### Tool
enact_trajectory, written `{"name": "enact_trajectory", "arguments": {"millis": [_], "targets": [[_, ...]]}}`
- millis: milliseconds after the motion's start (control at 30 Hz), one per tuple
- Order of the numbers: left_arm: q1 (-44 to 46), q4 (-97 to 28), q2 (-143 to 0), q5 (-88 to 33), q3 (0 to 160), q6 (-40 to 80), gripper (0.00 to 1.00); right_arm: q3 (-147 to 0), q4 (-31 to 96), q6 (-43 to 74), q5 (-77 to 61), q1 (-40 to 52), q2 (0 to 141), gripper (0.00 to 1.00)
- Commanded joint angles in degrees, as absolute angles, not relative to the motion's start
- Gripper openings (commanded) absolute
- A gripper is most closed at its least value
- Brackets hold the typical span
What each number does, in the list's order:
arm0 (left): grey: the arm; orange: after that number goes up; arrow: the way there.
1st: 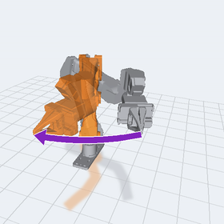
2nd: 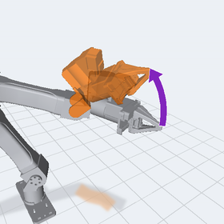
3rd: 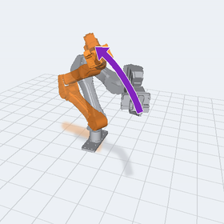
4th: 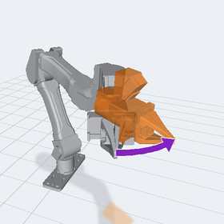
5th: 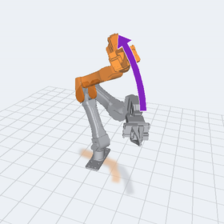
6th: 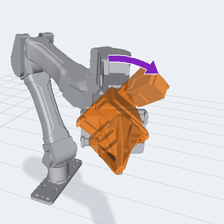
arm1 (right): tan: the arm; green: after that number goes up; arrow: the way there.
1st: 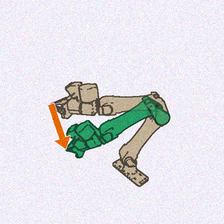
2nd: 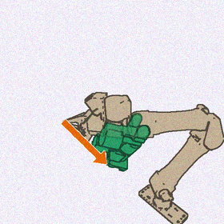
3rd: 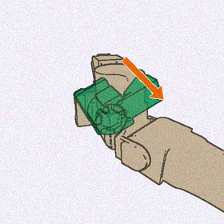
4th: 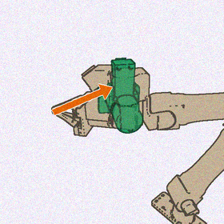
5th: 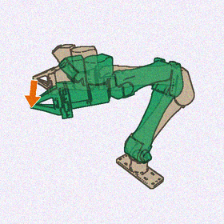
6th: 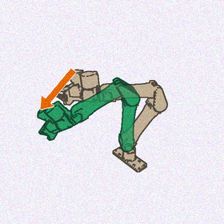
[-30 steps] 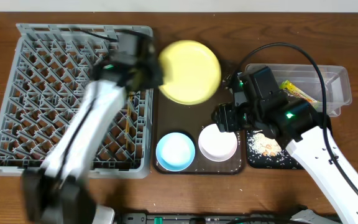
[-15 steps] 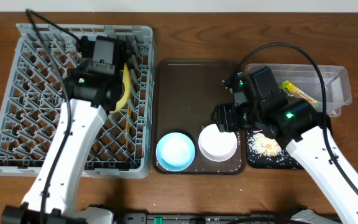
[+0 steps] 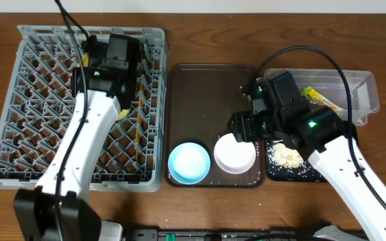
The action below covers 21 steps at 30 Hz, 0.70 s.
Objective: Sort waste into correct bins and load items into the dishwasher
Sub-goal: 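Stand the yellow plate upright in the dish rack with the left gripper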
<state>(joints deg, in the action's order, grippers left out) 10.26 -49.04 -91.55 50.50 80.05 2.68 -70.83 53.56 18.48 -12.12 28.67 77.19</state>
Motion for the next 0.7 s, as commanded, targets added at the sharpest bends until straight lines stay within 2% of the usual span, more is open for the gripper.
{"name": "enact_trajectory", "arguments": {"millis": [0,100,367,667], "targets": [[9.9,-49.0,-93.5,52.4,79.9,1.9,0.07,-71.8,53.7,18.8,-12.0,28.0,76.6,0.65],[9.9,-48.4,-93.1,56.5,79.9,2.0,0.07,-71.8,53.8,18.8,-12.0,28.0,76.6,0.65],[9.9,-47.1,-89.7,57.2,79.9,2.1,0.07,-71.8,53.6,18.8,-12.0,28.0,76.6,0.66],[9.9,-44.2,-89.2,54.7,79.9,-6.7,0.07,-71.8,53.6,18.8,-12.0,28.0,76.6,0.66]]}}
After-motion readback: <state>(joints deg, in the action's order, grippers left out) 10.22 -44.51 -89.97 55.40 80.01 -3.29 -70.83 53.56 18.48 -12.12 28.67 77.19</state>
